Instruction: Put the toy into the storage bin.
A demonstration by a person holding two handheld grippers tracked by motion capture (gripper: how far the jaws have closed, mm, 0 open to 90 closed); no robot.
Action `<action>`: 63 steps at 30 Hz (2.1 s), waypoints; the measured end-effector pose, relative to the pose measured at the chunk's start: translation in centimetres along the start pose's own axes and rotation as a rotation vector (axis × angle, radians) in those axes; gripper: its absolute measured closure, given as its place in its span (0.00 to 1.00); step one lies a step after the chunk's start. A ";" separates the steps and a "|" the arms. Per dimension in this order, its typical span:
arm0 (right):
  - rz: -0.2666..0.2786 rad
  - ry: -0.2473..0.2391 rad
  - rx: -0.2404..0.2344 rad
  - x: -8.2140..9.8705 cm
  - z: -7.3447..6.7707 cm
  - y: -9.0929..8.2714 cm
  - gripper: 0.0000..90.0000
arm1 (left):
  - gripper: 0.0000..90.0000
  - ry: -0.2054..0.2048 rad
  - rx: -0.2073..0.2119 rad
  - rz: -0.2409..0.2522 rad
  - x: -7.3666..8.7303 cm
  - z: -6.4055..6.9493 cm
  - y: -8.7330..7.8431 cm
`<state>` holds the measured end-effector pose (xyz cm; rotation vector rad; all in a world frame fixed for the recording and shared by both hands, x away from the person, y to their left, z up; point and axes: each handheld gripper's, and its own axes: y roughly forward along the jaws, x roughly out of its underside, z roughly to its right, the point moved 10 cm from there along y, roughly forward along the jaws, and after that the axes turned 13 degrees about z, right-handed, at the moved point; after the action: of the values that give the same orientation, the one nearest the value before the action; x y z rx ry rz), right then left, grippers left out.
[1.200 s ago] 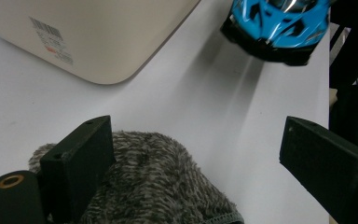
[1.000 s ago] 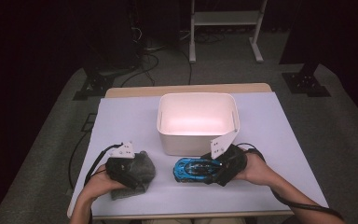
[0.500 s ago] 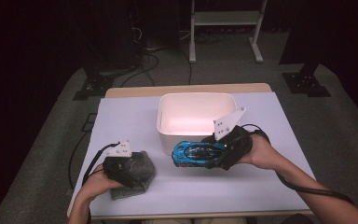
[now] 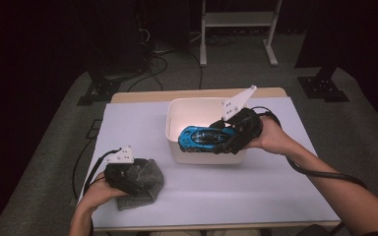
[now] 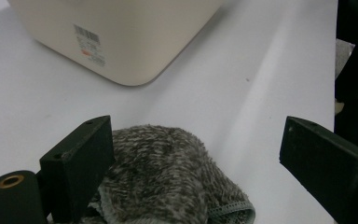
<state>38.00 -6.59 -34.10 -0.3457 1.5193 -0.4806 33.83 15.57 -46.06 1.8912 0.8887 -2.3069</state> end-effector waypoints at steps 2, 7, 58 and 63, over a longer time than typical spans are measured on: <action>-0.007 -0.001 0.007 -0.1 0.8 0.0 0.28 | 0.10 -0.001 -0.005 0.004 -0.1 -0.1 -0.1; -0.024 0.009 0.012 -0.2 2.9 0.4 0.28 | 0.10 -0.004 -0.012 0.012 -0.2 -0.2 -0.3; -0.206 0.090 -0.050 4.7 8.6 7.6 0.28 | 0.10 -0.026 -0.021 0.031 0.0 -0.8 -0.9; -0.230 0.089 -0.067 4.9 8.5 8.4 0.28 | 0.10 -0.029 -0.021 0.035 -0.1 -0.9 -1.1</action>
<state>47.11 -2.47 -42.29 -0.5614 1.5928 -0.6335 34.24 16.83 -45.65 1.8448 0.8668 -2.2901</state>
